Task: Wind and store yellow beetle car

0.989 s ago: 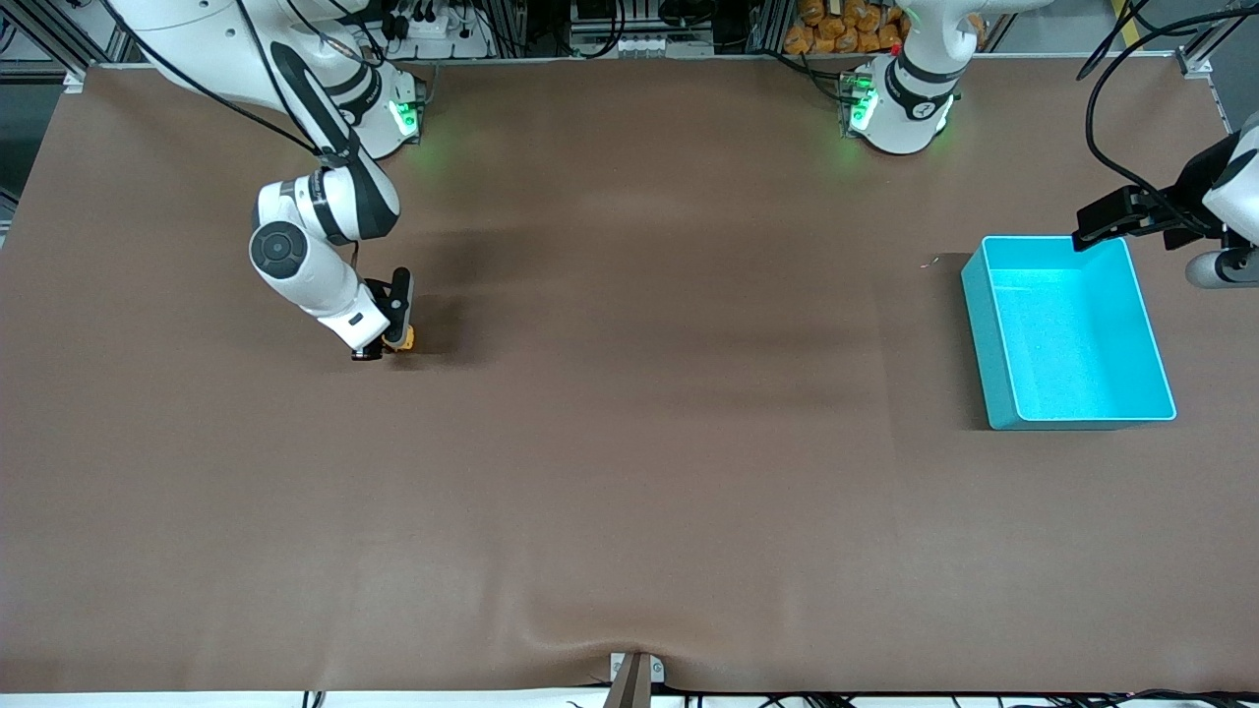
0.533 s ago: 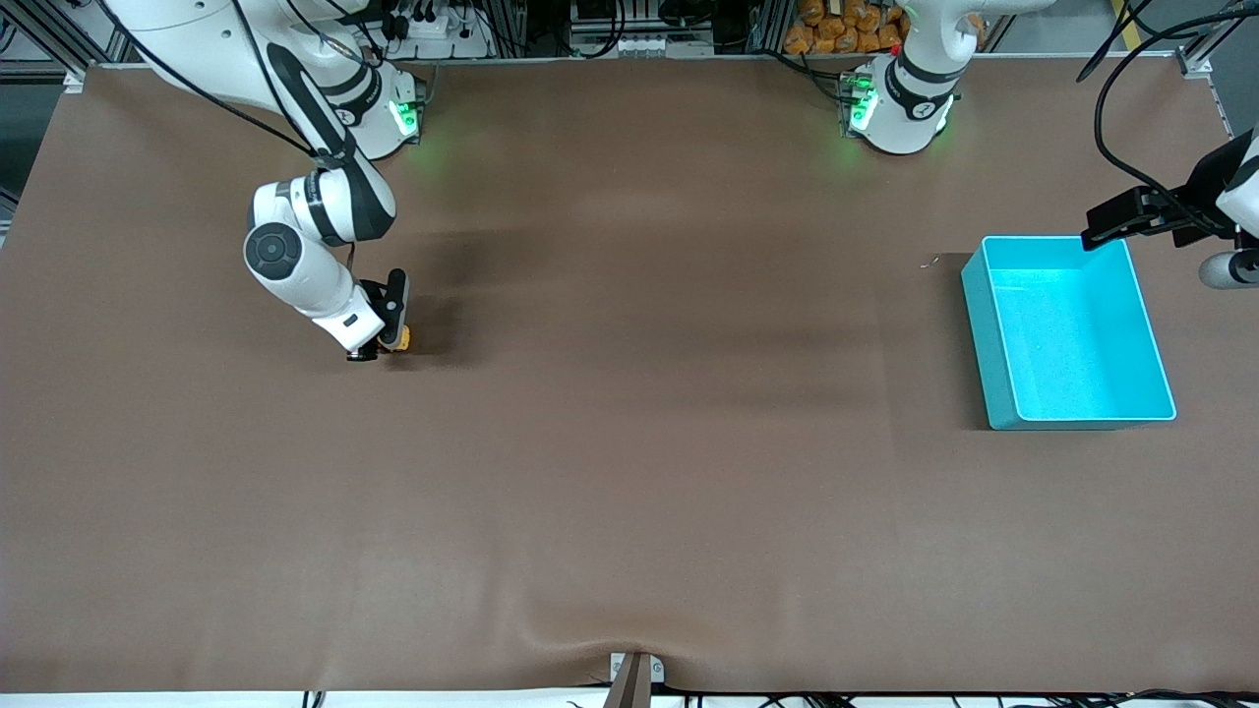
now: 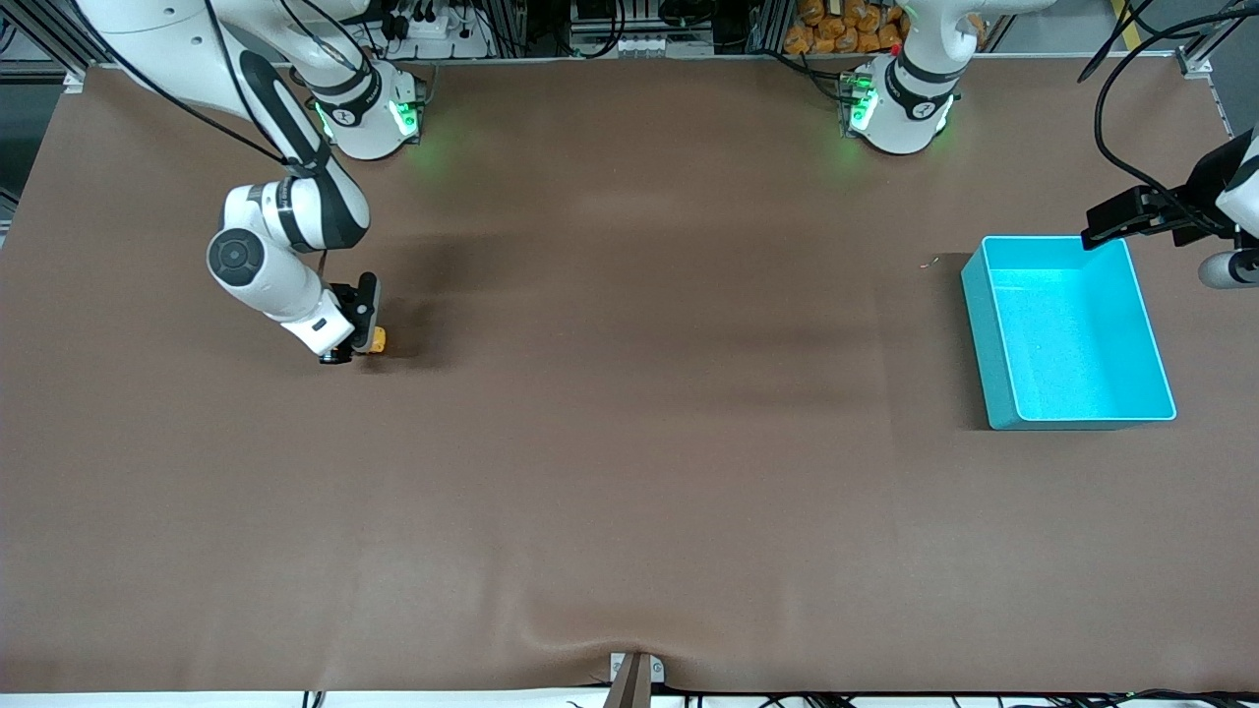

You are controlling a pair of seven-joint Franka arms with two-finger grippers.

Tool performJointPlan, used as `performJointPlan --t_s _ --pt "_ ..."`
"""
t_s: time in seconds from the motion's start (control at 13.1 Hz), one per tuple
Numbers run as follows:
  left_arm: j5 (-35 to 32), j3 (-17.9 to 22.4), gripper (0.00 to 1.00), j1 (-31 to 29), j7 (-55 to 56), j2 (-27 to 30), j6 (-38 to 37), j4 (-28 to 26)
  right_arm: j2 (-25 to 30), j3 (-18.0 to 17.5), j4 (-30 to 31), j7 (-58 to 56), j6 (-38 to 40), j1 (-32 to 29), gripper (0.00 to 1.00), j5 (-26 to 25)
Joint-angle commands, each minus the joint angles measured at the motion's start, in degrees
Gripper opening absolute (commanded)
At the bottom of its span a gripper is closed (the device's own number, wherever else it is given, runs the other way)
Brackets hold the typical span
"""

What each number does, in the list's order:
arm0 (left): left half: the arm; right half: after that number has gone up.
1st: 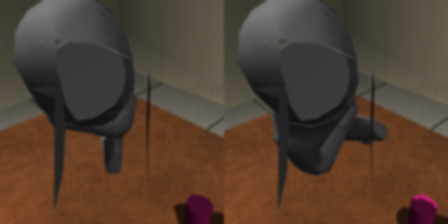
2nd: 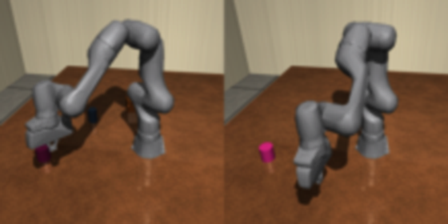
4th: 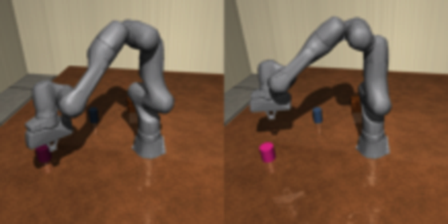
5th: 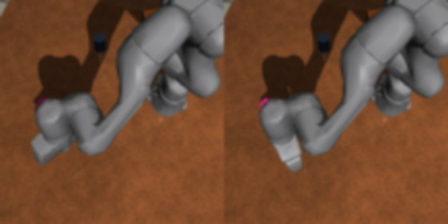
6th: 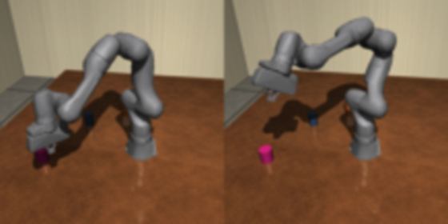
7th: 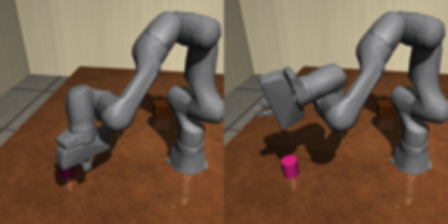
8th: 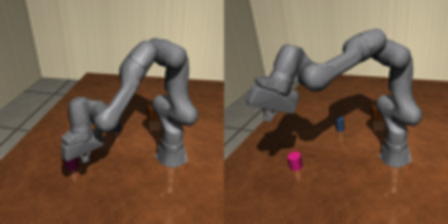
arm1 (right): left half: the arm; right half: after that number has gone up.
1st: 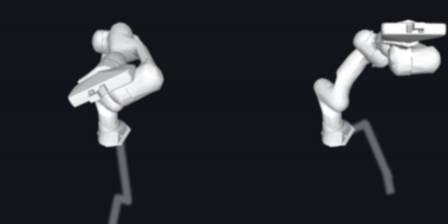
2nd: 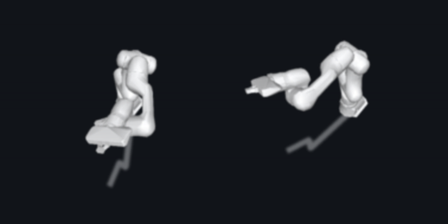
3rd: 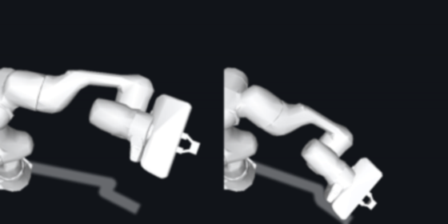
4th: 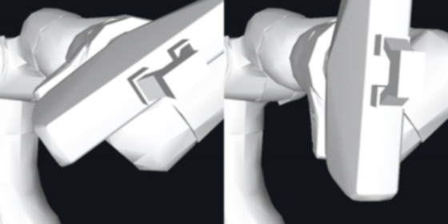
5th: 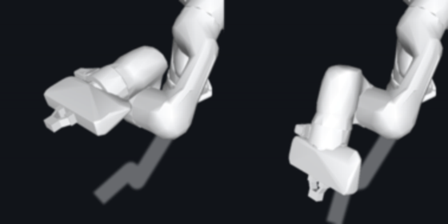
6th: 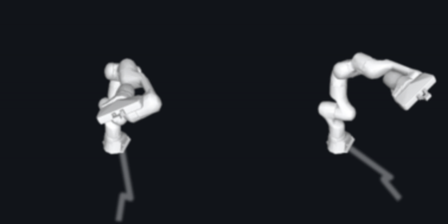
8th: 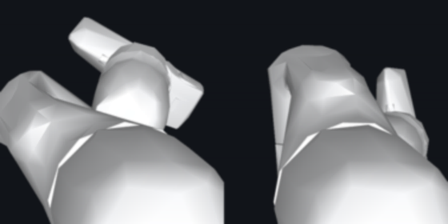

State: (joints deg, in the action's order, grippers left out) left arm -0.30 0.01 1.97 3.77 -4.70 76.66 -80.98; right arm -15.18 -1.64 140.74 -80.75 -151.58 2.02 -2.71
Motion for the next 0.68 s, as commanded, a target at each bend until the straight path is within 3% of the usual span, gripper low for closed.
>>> performJointPlan --t_s 0.0,0.61 --pt "0.1 0.5 1.0 0.7 0.8 0.6 -1.1 -0.1 -4.5 -0.2 -0.3 -3.4 -3.0 -3.0 0.21 -1.4" --pt "0.1 0.4 1.0 0.6 0.5 0.6 -1.0 0.0 -6.1 -0.2 -0.9 -8.0 -3.7 -7.7 0.26 -1.4"
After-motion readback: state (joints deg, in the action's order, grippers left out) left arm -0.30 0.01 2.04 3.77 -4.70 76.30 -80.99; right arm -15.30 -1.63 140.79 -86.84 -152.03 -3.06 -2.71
